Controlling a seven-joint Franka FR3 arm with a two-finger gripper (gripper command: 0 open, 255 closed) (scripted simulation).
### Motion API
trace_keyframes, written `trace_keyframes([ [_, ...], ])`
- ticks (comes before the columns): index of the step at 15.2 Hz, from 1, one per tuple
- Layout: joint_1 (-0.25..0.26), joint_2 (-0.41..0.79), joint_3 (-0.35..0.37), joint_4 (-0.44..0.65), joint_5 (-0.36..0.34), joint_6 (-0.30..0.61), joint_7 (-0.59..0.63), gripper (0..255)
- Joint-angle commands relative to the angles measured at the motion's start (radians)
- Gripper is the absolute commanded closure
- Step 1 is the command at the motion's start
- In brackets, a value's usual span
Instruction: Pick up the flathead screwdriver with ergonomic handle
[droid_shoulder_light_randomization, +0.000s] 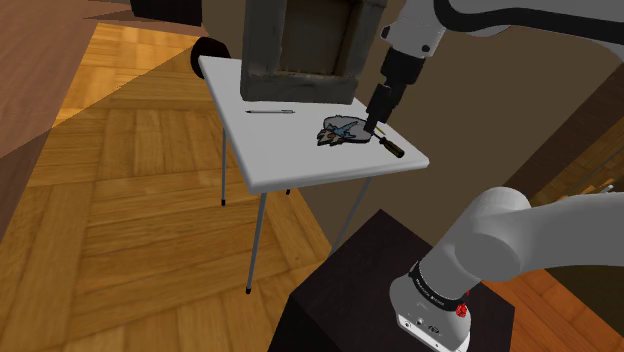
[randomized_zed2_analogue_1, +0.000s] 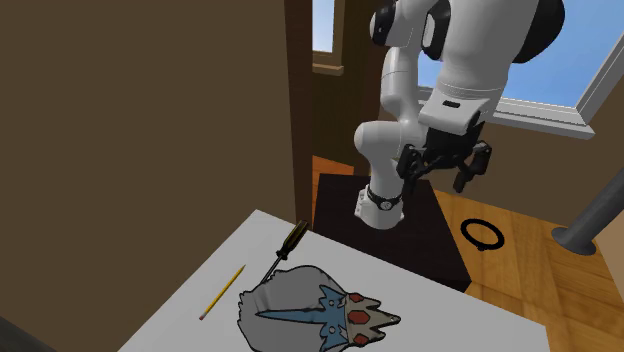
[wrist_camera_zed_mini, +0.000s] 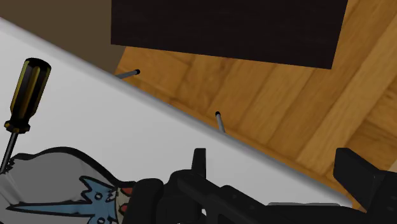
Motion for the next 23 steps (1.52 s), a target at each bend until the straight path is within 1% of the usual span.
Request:
trace_keyframes([
  [1,0.000,0.000,0.000,0.000,0.000,0.000,0.000,0],
  [7,-0.065,0.113,-0.110,0.009,-0.062,0.076,-0.086,0],
  [13,-0.120,0.257,-0.218,0.052,-0.105,0.150,-0.170,0],
  [18,-0.157,0.396,-0.304,0.115,-0.118,0.205,-0.243,0],
  [23,-0.190,0.551,-0.385,0.200,-0.103,0.249,-0.322,0],
])
